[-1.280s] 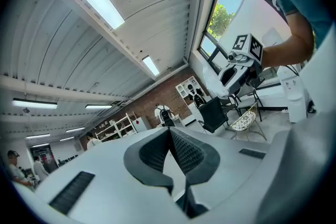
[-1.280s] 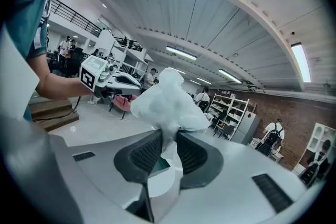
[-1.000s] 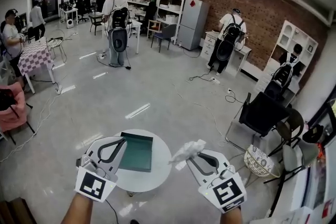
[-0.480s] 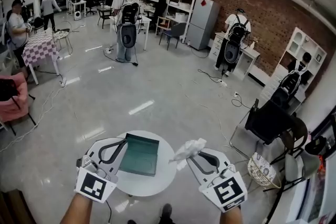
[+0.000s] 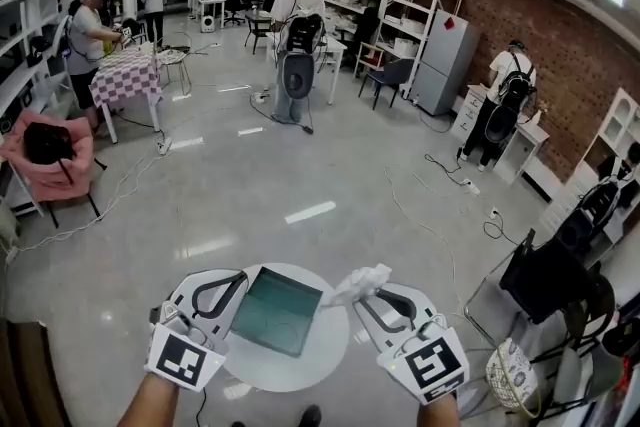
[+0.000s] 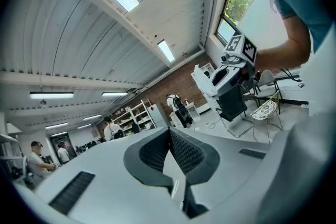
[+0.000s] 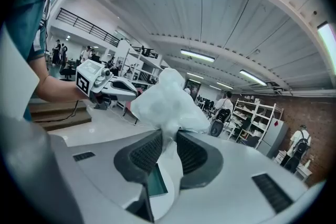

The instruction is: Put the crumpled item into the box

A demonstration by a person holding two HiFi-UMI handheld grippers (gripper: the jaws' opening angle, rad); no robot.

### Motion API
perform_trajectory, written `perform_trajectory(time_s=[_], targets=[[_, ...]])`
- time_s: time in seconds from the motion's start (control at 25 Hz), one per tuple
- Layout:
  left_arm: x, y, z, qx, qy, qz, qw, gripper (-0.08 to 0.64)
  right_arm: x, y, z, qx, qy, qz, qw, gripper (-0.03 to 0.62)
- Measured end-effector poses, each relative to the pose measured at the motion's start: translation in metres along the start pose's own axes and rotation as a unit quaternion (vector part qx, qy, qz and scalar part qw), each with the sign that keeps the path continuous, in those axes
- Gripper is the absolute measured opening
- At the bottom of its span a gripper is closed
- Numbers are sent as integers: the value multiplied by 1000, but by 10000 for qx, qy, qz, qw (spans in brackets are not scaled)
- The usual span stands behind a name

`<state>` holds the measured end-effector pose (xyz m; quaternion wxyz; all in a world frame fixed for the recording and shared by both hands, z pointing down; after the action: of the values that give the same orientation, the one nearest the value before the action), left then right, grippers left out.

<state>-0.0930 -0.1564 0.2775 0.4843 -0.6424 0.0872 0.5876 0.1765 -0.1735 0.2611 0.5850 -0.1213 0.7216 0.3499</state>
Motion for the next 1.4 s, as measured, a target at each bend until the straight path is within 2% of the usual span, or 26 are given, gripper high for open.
perform_trajectory(time_s=[0.32,0.56,0.76,0.88,1.12,1.4], targets=[[-20,-31,-66,379,424,-128,9983,18,-57,-76,-13,546,-289,-122,9980,103],[-19,-40,-90,586,673,-161,9959,18,-74,-107,-20,822,-402,-261,9955,103],[-27,-30,-110,674,636,-94,9957,18,-84,-123,-31,874,-370,-374,9948,103],[-38,-17,-116,603,572,-52,9965,18,-84,-125,-44,814,-317,-437,9952,103],[-85,7,-130,511,371,148,9979,18,-105,-126,-78,709,-132,-646,9953,103],[-154,28,-138,445,401,418,9973,18,-153,-121,-129,719,139,-856,9936,103]])
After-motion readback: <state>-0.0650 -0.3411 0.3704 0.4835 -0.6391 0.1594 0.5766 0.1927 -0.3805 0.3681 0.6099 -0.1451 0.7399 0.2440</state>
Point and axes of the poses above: the fingertips, and each gripper's own axes: z backward along the fingers, y to its left, x out of its top, the point moved 9 cm from there along z, backward along the fingers, and after that the axes turned 15 degrees about -y, right-handed, at the moved point
